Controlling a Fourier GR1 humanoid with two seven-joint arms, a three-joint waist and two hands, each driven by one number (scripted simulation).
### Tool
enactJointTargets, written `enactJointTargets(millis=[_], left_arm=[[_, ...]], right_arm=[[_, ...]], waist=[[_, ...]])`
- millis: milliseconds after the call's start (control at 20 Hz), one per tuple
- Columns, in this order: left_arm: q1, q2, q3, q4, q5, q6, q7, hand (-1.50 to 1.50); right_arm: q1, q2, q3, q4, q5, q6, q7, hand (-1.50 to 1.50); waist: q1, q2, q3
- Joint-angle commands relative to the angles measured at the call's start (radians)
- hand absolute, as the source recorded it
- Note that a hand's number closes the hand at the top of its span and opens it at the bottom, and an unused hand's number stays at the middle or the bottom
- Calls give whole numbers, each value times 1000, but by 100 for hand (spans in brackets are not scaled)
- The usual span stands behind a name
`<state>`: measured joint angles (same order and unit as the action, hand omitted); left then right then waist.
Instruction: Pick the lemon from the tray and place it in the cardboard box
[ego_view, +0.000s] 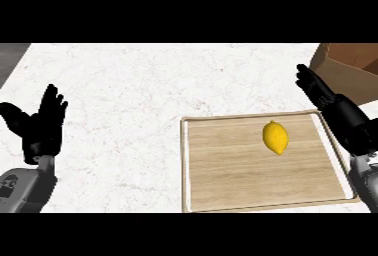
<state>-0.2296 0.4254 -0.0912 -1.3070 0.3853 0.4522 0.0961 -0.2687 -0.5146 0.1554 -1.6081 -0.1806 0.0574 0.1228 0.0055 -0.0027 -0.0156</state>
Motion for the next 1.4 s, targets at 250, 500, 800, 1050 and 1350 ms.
enactJointTargets(millis=[250,500,800,1050,1350], left_arm=[[94,126,-136,11,-177,-94,-91,0],[116,122,-167,0,-185,-127,-113,0],[125,136,-220,-43,-225,-169,-134,0],[92,99,-241,2,-255,-193,-186,0],[47,84,-248,-20,-279,-202,-117,0]], right_arm=[[201,7,-295,-156,99,-284,-397,-150],[372,160,-472,-88,134,-518,-602,-150],[701,262,-361,-164,381,-598,-938,-150],[964,377,-259,-301,565,-714,-881,-150],[1152,464,-71,-539,864,-698,-617,-150]], waist=[[-200,-42,33],[-184,-17,30],[-84,-8,17],[-48,2,13],[-13,7,13]])
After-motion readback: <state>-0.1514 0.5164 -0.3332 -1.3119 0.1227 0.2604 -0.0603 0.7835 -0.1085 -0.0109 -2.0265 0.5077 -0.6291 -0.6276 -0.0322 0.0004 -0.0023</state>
